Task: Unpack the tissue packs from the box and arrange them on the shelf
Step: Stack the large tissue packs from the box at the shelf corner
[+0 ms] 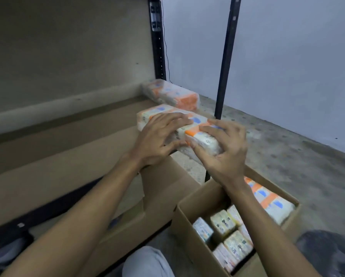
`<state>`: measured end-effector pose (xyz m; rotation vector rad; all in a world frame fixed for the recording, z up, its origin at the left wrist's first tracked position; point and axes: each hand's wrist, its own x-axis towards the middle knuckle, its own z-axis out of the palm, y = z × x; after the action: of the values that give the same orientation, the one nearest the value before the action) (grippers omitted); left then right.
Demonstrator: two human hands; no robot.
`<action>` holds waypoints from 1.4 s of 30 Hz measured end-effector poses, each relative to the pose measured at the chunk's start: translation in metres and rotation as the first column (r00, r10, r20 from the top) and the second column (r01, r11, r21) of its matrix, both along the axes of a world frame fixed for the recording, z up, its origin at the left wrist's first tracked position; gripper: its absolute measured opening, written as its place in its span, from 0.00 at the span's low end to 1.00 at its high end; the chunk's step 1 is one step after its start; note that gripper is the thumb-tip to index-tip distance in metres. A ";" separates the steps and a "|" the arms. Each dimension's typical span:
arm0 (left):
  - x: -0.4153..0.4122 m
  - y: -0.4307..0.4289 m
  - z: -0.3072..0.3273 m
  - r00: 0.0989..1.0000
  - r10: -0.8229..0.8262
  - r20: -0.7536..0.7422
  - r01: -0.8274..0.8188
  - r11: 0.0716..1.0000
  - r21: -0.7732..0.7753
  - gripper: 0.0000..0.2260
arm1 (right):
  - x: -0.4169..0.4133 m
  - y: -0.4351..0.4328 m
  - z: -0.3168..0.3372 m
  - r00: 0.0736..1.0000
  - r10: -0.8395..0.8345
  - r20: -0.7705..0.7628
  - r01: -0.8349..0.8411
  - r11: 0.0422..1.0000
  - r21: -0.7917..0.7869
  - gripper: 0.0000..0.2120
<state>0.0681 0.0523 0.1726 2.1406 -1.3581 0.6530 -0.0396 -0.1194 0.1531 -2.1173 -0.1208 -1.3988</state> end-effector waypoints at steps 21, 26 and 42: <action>0.071 0.074 -0.030 0.961 0.253 -0.116 -0.236 0.962 0.140 0.28 | 0.105 0.052 -0.030 0.930 0.090 -0.356 -0.130 0.987 -0.090 0.29; 0.067 0.080 -0.038 0.833 0.521 -0.186 -0.516 0.853 0.080 0.34 | 0.111 0.054 -0.032 0.955 0.101 -0.280 -0.114 0.993 -0.030 0.25; 0.091 0.072 -0.043 0.562 0.761 -0.323 -0.583 0.642 0.498 0.27 | 0.140 0.042 -0.015 0.994 0.066 -0.083 -0.057 0.993 0.106 0.21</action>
<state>0.1593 0.1247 0.1295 2.8688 -0.2957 0.0488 0.1008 -0.0777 0.1378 -2.0676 -0.0775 -1.2484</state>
